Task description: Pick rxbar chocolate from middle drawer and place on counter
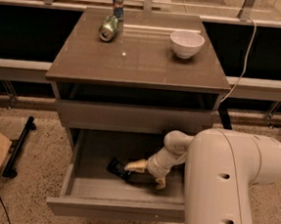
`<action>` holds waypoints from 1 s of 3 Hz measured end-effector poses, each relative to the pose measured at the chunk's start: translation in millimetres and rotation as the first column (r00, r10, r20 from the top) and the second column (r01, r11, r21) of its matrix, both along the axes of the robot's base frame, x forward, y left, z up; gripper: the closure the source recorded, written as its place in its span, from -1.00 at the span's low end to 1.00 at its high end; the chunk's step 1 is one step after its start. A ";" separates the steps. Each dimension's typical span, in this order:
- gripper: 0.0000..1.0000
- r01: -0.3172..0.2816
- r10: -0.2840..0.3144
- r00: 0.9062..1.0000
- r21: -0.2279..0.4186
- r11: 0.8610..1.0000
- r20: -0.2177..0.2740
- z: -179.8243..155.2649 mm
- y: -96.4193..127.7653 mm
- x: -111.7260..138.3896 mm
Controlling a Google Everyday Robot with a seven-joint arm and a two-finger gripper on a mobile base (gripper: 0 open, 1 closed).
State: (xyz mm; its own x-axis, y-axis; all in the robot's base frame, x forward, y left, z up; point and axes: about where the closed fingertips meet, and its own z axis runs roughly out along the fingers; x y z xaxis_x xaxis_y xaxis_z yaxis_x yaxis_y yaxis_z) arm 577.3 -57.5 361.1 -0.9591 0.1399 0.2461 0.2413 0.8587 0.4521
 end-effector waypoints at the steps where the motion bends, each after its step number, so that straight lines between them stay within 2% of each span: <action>1: -1.00 0.000 0.000 1.000 0.000 1.000 0.000 0.4 0.0 0.0; 3: -1.00 0.000 0.000 1.000 0.000 1.000 0.000 1.4 0.0 0.0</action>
Offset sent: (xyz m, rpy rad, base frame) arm -0.0739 0.0151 0.3160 0.0128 -0.8816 0.2573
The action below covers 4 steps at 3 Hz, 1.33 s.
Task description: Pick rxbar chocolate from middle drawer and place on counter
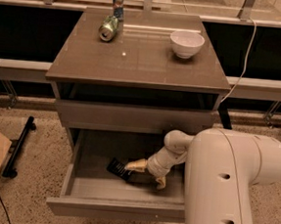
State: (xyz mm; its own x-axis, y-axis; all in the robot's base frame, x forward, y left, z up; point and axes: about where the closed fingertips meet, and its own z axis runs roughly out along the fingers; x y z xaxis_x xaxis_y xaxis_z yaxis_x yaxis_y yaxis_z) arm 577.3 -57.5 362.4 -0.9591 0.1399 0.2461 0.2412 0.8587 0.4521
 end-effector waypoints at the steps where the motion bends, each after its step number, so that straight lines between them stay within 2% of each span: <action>1: -1.00 0.000 0.000 1.000 0.000 1.000 0.000 0.3 0.0 0.0; 3: -0.18 0.000 0.000 1.000 0.000 1.000 0.000 5.6 0.0 0.0; 4: 0.32 -0.041 0.039 0.996 0.025 0.999 0.081 28.0 3.0 -4.7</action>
Offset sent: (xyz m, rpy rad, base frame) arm -0.0064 0.0406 0.1422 0.1061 -0.4659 0.2536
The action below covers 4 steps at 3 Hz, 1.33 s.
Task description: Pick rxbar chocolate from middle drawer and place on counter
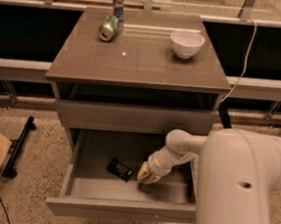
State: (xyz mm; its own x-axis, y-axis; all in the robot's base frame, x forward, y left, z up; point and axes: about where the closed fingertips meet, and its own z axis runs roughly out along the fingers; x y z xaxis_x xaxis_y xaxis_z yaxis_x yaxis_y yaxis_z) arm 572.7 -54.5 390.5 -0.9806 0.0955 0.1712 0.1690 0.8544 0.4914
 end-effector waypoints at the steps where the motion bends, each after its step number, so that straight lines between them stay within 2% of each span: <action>1: 0.78 -0.122 0.105 0.959 0.050 0.991 0.262 72.1 2.9 -15.9; 2: 0.69 -0.264 0.214 0.863 0.048 0.963 0.458 132.0 21.3 -29.0; 3: 0.23 -0.298 0.238 0.844 0.051 0.953 0.480 137.9 30.8 -30.7; 4: -0.21 -0.306 0.259 0.836 0.019 0.952 0.484 130.7 40.7 -26.9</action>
Offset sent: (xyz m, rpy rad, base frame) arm -0.0468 0.0419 0.2111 0.1594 -0.7230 0.4142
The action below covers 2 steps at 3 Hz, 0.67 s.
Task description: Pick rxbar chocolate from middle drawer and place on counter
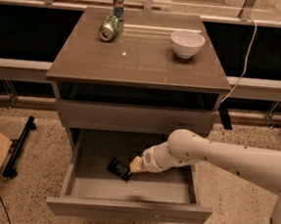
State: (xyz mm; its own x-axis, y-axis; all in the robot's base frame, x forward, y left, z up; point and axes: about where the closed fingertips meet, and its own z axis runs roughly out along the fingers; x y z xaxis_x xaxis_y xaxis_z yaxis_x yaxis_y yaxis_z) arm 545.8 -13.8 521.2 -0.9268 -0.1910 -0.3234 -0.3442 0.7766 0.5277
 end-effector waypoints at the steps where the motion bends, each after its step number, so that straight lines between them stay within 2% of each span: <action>1: -0.70 -0.046 0.049 0.998 -0.059 0.997 0.048 -6.1 23.6 8.3; 2: -1.00 -0.112 0.122 0.988 -0.096 0.989 0.097 -16.3 52.6 19.7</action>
Offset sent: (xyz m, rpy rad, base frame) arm 0.0355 0.0860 -0.0269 -0.1322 -0.1725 0.1996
